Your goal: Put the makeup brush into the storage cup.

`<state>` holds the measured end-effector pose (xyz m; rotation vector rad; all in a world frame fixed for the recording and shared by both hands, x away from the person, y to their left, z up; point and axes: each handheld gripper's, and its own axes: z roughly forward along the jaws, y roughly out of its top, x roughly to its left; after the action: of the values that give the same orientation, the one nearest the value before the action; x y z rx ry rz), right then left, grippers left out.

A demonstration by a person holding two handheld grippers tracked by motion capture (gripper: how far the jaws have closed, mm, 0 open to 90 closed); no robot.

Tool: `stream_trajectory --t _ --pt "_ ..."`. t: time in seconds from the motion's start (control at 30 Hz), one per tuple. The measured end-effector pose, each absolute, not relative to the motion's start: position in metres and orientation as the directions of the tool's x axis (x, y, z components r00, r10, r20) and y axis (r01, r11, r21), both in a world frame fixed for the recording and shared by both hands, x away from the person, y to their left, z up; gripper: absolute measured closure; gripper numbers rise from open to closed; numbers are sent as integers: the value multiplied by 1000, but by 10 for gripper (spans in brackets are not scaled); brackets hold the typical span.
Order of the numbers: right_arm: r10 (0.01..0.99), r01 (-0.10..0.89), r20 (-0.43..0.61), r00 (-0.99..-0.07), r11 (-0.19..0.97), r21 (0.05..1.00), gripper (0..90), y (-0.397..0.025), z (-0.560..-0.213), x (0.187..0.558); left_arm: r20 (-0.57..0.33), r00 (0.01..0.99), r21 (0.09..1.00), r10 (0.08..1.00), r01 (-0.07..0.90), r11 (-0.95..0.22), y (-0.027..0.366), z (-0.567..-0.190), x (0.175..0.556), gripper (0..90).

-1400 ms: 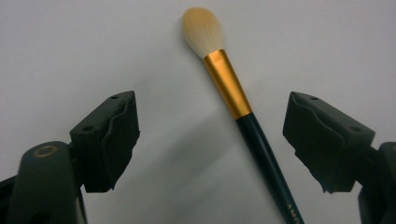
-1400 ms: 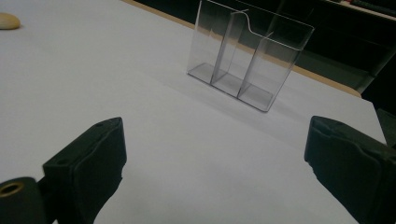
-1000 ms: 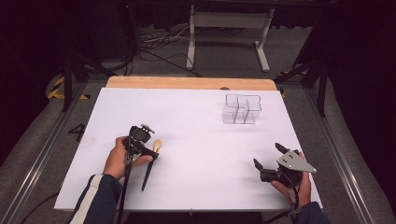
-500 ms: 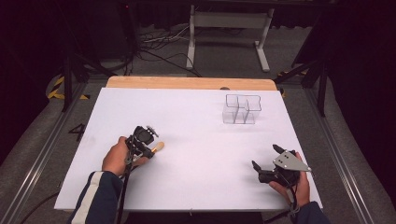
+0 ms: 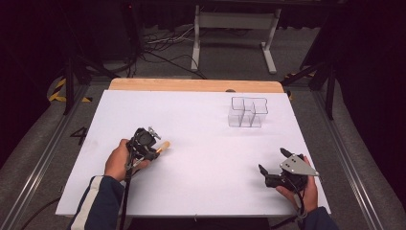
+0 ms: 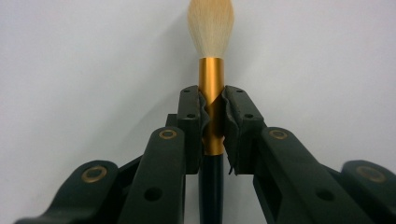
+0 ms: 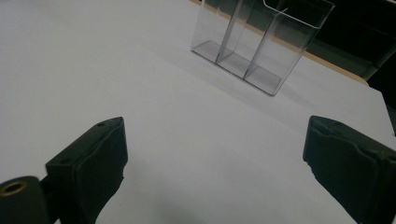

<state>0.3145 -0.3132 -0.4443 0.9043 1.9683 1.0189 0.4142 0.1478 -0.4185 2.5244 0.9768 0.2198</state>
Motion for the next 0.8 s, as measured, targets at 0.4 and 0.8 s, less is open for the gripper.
stream_trajectory --t 0.4,0.8 --pt "833 260 -277 -479 436 861 72 -314 -447 317 28 730 825 683 369 -428 167 -372 384 781" --pt "839 245 -244 -487 400 883 72 -317 -446 316 -7 804 948 594 195 -252 165 -365 365 781"
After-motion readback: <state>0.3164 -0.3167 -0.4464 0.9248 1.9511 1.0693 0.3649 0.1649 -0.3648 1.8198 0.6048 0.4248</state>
